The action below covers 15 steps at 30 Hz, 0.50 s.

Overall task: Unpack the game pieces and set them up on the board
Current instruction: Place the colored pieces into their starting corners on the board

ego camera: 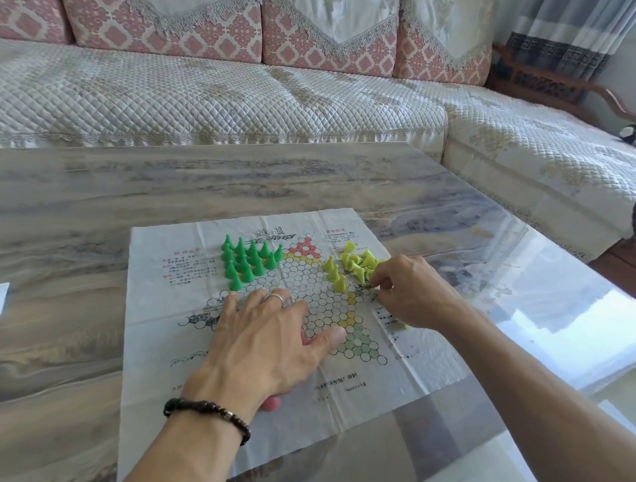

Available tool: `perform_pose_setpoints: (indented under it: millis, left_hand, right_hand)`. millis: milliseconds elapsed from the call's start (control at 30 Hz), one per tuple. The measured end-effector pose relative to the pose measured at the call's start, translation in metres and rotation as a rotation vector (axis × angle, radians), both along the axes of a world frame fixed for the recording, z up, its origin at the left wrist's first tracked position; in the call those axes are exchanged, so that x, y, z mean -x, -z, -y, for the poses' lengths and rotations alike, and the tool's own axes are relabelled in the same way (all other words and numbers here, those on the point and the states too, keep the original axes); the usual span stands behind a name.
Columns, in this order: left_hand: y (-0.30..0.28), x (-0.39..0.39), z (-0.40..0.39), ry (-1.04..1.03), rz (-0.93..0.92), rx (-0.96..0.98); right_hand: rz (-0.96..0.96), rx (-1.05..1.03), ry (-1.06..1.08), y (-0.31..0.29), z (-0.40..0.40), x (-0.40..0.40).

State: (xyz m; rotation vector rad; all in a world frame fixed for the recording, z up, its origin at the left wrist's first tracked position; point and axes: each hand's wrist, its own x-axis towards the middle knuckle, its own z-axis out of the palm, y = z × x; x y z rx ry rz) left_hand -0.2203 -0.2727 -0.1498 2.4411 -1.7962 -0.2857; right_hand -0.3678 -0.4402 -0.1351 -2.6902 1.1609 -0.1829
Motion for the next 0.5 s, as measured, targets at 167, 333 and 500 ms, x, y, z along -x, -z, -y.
perform_pose_setpoints:
  millis: [167,333,500]
  left_hand:
    - [0.0005,-0.001,0.0008,0.002,0.002,-0.003]
    - [-0.0003,-0.0008,0.0006,0.0,-0.001,-0.005]
    - [-0.001,-0.0004,0.001,-0.005,-0.001,0.002]
  right_hand:
    - [0.192,-0.009,-0.036,-0.0041,-0.0014,0.0018]
    - [0.336,-0.116,-0.031,-0.0018,-0.0033,0.0008]
    - [0.293,-0.107,-0.068,0.0031,-0.0083,-0.0054]
